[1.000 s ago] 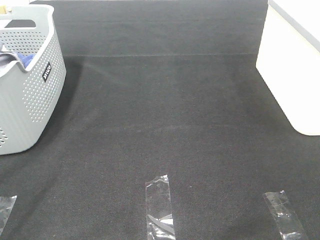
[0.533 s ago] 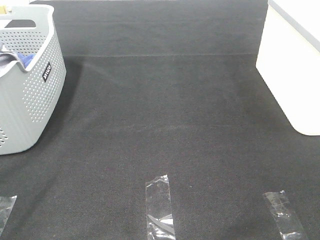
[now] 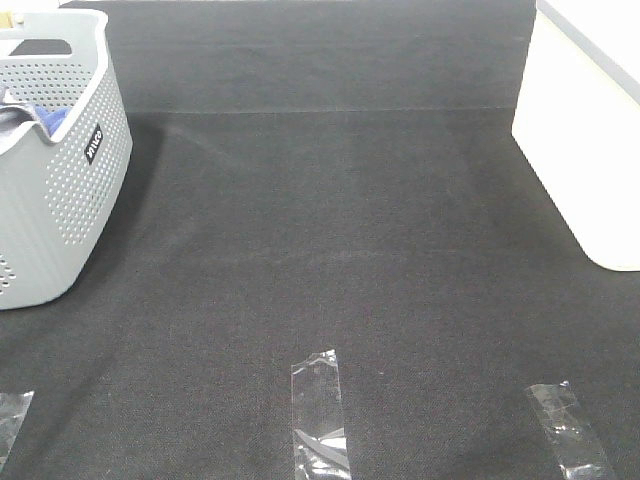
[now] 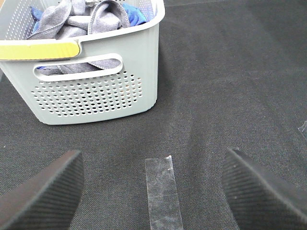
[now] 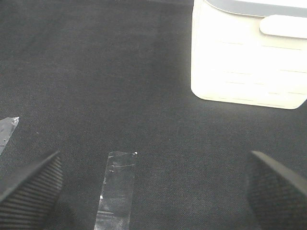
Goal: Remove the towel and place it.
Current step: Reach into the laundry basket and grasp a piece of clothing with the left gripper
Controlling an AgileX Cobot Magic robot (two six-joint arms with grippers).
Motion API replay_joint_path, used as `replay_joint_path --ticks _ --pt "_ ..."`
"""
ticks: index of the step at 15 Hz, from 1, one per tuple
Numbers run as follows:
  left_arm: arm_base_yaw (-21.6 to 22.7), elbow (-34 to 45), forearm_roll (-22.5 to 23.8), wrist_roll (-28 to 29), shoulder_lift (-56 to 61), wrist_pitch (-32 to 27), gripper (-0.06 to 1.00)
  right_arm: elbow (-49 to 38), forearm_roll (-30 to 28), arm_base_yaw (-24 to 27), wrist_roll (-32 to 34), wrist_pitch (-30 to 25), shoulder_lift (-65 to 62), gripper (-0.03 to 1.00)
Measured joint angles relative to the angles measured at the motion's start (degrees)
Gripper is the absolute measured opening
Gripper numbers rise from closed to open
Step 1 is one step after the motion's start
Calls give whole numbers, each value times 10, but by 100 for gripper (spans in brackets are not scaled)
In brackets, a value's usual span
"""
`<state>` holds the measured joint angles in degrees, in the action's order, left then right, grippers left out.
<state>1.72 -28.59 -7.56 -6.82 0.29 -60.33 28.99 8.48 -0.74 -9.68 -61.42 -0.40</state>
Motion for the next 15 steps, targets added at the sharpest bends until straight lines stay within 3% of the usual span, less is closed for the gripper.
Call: replay_joint_path --ticks 15 --pt "0 0 2 1 0 0 76 0 0 0 0 0 0 95"
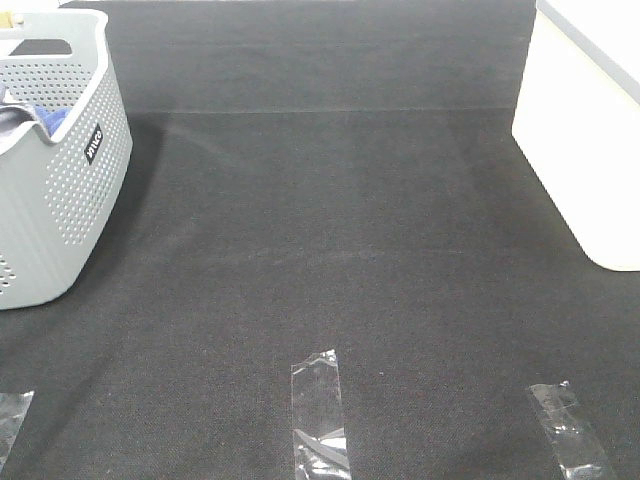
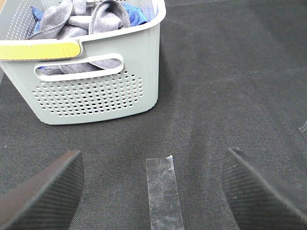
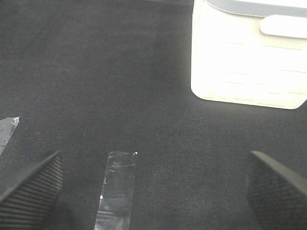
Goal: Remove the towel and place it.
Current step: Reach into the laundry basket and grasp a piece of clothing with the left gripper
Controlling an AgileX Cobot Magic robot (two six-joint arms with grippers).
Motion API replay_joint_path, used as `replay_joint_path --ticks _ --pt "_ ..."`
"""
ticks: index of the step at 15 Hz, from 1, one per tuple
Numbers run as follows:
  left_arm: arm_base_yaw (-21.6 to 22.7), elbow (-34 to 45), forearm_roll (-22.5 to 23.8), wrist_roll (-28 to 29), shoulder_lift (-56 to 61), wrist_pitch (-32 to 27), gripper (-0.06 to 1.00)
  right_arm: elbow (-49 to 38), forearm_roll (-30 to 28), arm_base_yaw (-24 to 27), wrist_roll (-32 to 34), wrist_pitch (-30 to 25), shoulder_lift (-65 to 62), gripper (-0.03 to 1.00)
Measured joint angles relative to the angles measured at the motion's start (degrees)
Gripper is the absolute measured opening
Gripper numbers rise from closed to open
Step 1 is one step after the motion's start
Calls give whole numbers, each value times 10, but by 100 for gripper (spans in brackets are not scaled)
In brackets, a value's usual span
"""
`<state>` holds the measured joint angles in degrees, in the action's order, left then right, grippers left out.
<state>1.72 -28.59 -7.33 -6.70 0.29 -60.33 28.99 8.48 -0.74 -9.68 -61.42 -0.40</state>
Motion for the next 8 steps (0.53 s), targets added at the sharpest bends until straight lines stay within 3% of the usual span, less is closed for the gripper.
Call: replay_joint_path --ticks 2,8 --pt "0 -5 0 6 -9 11 76 0 1 0 0 0 0 95" --pt "0 -38 15 11 -269 278 76 0 1 0 0 0 0 95"
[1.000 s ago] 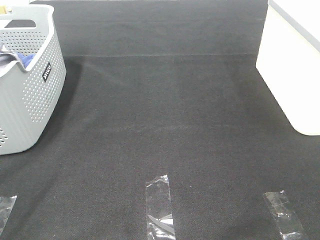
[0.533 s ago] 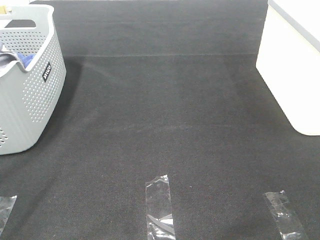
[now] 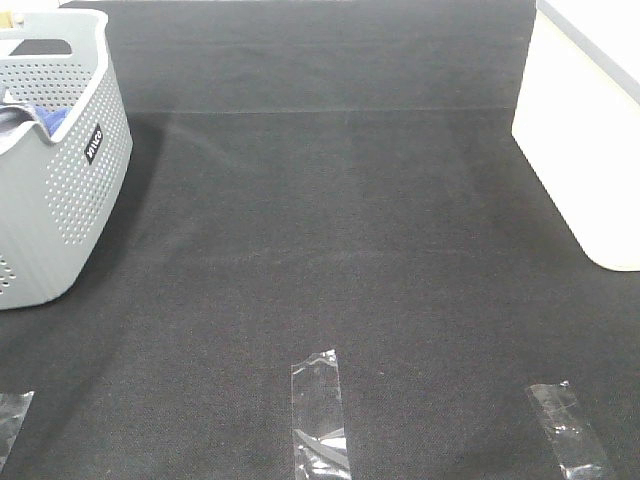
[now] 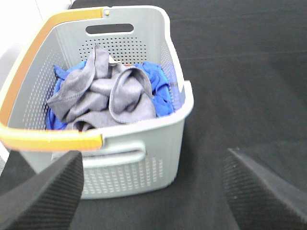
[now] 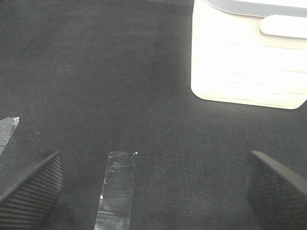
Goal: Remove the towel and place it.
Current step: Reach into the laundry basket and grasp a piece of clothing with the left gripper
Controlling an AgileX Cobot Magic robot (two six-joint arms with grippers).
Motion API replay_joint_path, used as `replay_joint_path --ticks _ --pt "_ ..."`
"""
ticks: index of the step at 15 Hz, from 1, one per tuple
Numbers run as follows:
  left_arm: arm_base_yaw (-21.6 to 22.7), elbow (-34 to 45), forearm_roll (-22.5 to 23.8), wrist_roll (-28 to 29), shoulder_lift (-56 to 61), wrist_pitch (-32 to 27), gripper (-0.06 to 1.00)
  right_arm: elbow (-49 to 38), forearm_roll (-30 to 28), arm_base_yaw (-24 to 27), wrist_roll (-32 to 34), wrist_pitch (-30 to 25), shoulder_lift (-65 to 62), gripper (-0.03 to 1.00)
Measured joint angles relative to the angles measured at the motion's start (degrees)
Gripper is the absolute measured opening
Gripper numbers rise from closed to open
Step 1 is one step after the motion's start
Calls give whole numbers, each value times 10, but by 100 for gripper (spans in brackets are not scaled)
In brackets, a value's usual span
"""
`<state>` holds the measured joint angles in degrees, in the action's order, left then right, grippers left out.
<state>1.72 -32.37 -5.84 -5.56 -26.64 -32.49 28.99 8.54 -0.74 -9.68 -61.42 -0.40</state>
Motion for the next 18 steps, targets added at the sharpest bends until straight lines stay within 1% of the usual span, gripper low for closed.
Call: replay_joint_path --ticks 2,3,5,8,9,10,15,16,17,18 --pt "0 -60 3 0 -119 22 75 0 0 0 0 0 0 95" --pt "0 -128 13 0 -215 21 74 0 -1 0 0 0 0 95" --pt "0 -221 36 1 -329 -6 72 0 -1 0 0 0 0 95" --pt "0 -347 99 9 -472 -54 72 0 -1 0 0 0 0 95" --pt "0 -384 124 24 -512 -66 72 0 -1 0 0 0 0 95" --pt "0 -439 157 51 -572 -80 72 0 -1 0 0 0 0 95" --pt "0 -604 249 114 -752 -127 71 0 -1 0 0 0 0 95" --pt "0 -604 249 114 -752 -127 71 0 -1 0 0 0 0 95" --pt "1 -633 272 129 -782 -131 71 0 -1 0 0 0 0 95" --pt "3 -667 282 143 -813 -142 71 0 -1 0 0 0 0 95"
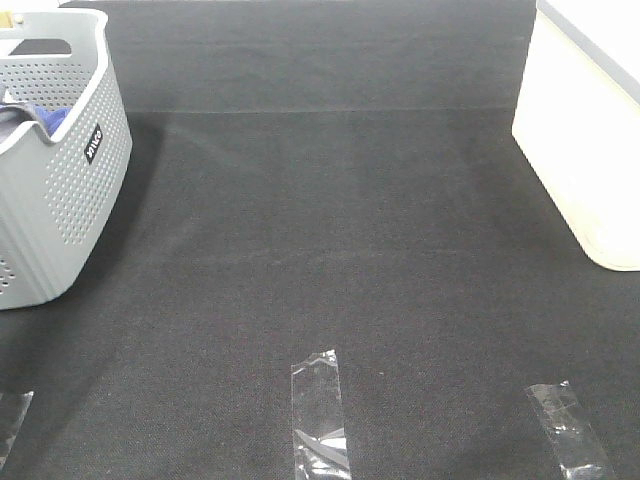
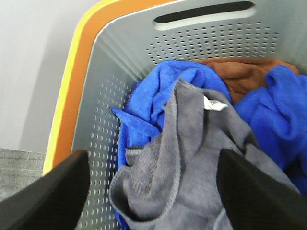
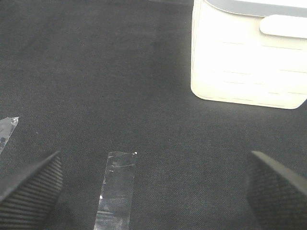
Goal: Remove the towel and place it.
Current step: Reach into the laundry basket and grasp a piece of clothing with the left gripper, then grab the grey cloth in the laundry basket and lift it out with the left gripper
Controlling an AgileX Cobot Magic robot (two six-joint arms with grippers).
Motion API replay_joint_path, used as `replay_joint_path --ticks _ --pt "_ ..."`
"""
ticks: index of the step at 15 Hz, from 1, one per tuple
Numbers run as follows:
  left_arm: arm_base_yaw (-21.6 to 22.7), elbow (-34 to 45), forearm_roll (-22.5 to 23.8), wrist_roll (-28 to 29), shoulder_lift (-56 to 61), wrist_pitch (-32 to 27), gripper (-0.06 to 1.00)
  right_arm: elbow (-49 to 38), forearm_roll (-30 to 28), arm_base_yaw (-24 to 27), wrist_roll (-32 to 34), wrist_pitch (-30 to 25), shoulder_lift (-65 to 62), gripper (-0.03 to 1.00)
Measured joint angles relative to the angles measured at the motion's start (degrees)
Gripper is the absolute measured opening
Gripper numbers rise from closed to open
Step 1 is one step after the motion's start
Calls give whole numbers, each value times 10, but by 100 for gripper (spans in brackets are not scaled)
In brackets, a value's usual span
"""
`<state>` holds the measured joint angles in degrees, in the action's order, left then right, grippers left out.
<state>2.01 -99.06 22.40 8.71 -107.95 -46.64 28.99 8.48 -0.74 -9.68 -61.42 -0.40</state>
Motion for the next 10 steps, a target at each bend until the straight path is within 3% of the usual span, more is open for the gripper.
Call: replay_joint_path --ticks 5,10 --pt "20 -133 2 10 -128 -23 71 0 -13 0 0 0 0 95" --pt "20 -172 -14 10 -206 -4 71 0 -33 0 0 0 0 95"
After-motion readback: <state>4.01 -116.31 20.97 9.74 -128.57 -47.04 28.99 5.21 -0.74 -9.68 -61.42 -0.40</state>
